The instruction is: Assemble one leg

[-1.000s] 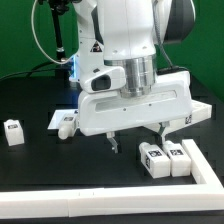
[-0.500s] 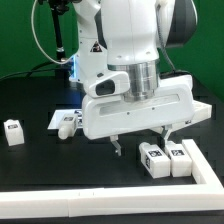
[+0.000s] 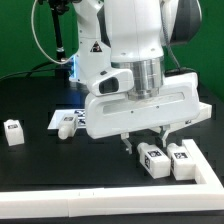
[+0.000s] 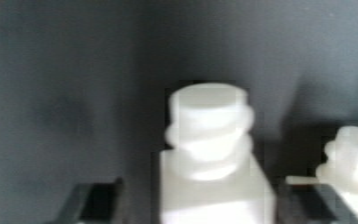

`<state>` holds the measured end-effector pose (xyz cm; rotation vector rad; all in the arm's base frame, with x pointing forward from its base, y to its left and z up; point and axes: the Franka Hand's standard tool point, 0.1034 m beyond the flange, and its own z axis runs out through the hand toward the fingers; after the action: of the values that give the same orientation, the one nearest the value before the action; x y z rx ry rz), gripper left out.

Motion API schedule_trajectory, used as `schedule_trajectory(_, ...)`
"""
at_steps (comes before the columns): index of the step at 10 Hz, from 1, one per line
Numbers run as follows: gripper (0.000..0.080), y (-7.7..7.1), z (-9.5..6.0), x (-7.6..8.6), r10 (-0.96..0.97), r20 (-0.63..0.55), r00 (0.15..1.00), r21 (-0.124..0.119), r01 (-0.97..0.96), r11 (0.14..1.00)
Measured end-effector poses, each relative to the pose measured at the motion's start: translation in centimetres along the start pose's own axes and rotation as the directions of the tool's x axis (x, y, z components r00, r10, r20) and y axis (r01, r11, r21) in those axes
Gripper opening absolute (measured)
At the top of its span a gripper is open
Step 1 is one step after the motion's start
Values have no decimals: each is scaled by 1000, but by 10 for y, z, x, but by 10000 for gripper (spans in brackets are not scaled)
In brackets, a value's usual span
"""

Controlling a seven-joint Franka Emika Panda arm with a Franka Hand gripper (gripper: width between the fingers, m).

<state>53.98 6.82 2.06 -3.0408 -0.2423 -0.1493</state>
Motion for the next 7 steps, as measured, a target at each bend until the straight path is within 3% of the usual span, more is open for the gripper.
schedule_trajectory(1, 279, 0, 0, 0, 0, 0, 1000, 0, 0, 1000)
schedule_trajectory(5, 281, 0, 0, 0, 0, 0, 1000, 0, 0, 1000)
schedule_trajectory(6, 281, 4, -2, -1, 9, -1, 1000, -2, -9, 1000)
schedule_trajectory(7, 281, 18, -10, -6, 26, -4, 1000, -13, -26, 1000)
